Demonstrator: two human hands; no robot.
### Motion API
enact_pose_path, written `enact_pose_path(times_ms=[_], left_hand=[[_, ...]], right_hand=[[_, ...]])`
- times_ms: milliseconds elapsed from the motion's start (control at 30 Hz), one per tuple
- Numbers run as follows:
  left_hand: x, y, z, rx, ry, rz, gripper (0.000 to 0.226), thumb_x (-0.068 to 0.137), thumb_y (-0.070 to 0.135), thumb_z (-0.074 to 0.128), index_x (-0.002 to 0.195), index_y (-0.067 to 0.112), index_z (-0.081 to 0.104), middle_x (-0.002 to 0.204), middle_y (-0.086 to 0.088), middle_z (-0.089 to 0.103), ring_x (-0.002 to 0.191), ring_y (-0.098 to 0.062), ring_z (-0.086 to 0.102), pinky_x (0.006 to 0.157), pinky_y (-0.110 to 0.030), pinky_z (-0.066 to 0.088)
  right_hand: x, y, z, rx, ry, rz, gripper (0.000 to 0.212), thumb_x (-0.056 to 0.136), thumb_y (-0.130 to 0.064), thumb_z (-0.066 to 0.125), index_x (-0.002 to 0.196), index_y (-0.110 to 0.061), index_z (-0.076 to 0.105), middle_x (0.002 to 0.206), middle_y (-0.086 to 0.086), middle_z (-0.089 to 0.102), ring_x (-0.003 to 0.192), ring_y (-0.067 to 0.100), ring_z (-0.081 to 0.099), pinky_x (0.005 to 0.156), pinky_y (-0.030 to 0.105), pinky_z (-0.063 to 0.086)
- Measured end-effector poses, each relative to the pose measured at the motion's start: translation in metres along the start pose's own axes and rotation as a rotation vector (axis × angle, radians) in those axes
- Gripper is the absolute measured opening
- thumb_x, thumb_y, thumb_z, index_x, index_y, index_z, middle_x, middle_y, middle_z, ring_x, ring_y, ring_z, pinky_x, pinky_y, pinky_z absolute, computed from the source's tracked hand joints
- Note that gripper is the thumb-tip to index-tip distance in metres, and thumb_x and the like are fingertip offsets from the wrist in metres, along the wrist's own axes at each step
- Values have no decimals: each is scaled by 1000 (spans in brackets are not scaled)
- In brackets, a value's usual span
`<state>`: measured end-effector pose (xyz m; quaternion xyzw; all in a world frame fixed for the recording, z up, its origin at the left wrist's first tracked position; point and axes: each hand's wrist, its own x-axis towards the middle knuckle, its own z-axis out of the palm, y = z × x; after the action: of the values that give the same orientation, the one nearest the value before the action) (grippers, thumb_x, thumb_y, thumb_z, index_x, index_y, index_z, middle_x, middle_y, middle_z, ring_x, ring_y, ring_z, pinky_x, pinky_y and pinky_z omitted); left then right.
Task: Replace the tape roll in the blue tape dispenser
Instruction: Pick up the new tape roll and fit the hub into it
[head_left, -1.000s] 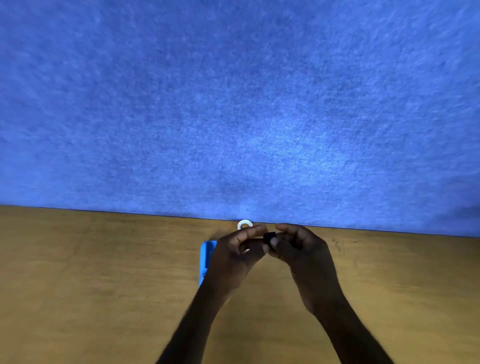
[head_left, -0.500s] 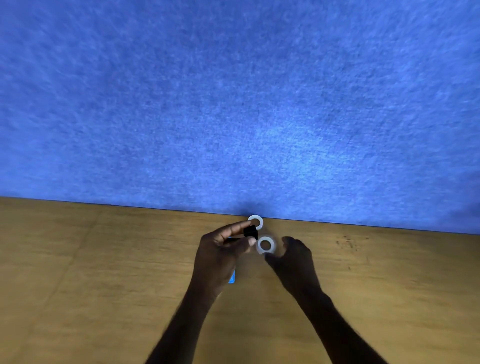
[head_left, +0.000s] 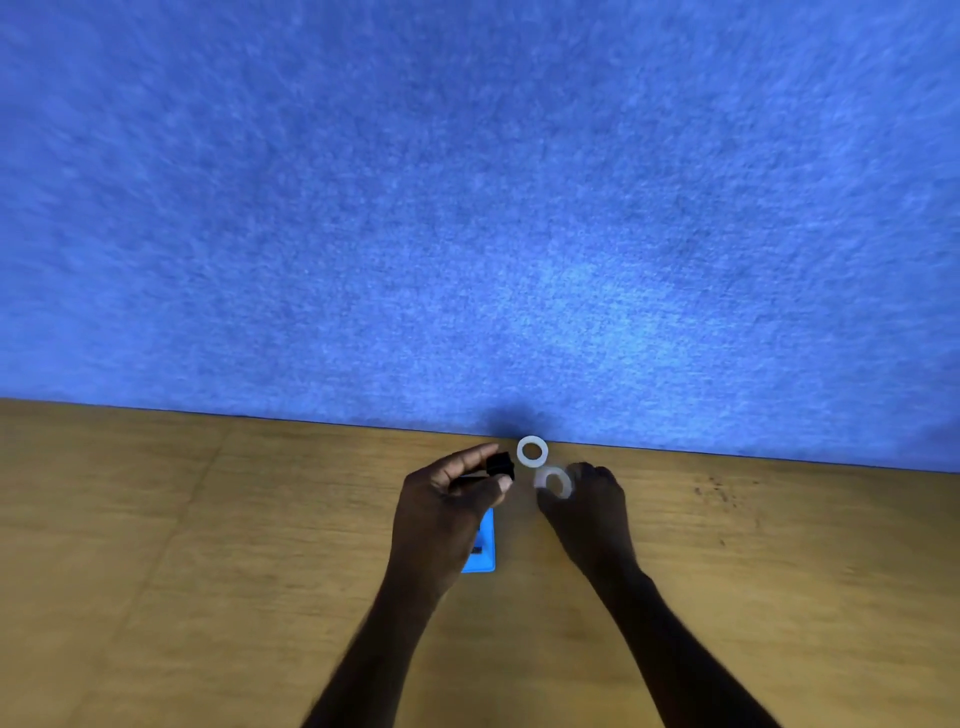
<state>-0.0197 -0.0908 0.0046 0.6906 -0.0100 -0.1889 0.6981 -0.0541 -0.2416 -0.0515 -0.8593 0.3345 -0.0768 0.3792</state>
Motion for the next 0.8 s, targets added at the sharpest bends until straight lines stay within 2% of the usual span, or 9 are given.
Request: enact_pose_path(times_ms=[67, 167, 233, 367, 433, 567, 667, 733, 800], left_hand=[[-1, 6, 0, -4, 1, 1, 30, 84, 1, 72, 104, 24, 75, 86, 5, 80, 75, -10, 72, 70, -19, 54], [-4, 20, 4, 13, -13, 20, 30, 87, 1, 70, 105, 24, 74, 89, 6, 80, 85, -23, 73, 83, -34, 55], [-6, 31, 8, 11, -36, 35, 29, 87, -1, 68, 109, 17, 73, 89, 7, 80, 89, -19, 74, 87, -34, 56], [-14, 56, 14, -10, -109, 73, 26, 90, -4, 64, 111, 10, 72, 93, 1, 79, 81, -11, 76, 71, -17, 57], [-16, 63, 13, -1, -115, 98, 26, 90, -3, 63, 111, 8, 73, 97, -5, 79, 84, -15, 76, 71, -16, 55], [-17, 74, 8, 52, -140, 157, 27, 91, -2, 62, 113, 11, 73, 103, -12, 76, 90, -20, 76, 77, -20, 56], [-16, 78, 5, 153, -168, 218, 27, 90, 2, 66, 113, 15, 74, 100, -7, 75, 94, -19, 74, 85, -31, 58], [-16, 80, 4, 219, -201, 250, 30, 84, 15, 67, 112, 18, 75, 96, -2, 74, 94, -18, 73, 90, -39, 58], [-16, 82, 1, 277, -224, 273, 32, 80, 21, 63, 109, 25, 76, 92, 3, 73, 91, -14, 71, 89, -39, 57]], right_hand=[[-5, -13, -17, 269, -29, 50, 20, 76, -29, 74, 90, -16, 70, 85, 1, 72, 80, 20, 67, 67, 29, 49], [-20, -36, -45, 707, -146, 116, 37, 80, -16, 75, 114, -19, 64, 101, 1, 71, 90, 18, 69, 85, 39, 56], [-30, -47, -59, 837, -189, 91, 45, 81, -9, 72, 122, -21, 59, 102, -1, 72, 91, 19, 69, 89, 39, 55], [-41, -66, -83, 810, -250, -27, 40, 81, -9, 70, 120, -19, 64, 112, 3, 72, 104, 20, 68, 95, 37, 52], [-44, -74, -92, 799, -276, -70, 38, 82, -6, 69, 118, -18, 65, 111, 4, 73, 104, 20, 68, 94, 34, 51], [-50, -87, -107, 780, -337, -130, 34, 84, -3, 68, 115, -15, 67, 101, 8, 77, 99, 22, 71, 91, 31, 53], [-50, -89, -112, 806, -346, -134, 34, 83, 0, 67, 114, -14, 67, 100, 9, 77, 98, 22, 71, 84, 28, 54], [-50, -88, -113, 812, -356, -146, 35, 82, 2, 68, 114, -13, 68, 101, 8, 76, 99, 21, 71, 80, 26, 53], [-52, -89, -112, 823, -369, -157, 35, 82, 4, 67, 113, -11, 68, 103, 9, 76, 99, 21, 71, 78, 23, 54]])
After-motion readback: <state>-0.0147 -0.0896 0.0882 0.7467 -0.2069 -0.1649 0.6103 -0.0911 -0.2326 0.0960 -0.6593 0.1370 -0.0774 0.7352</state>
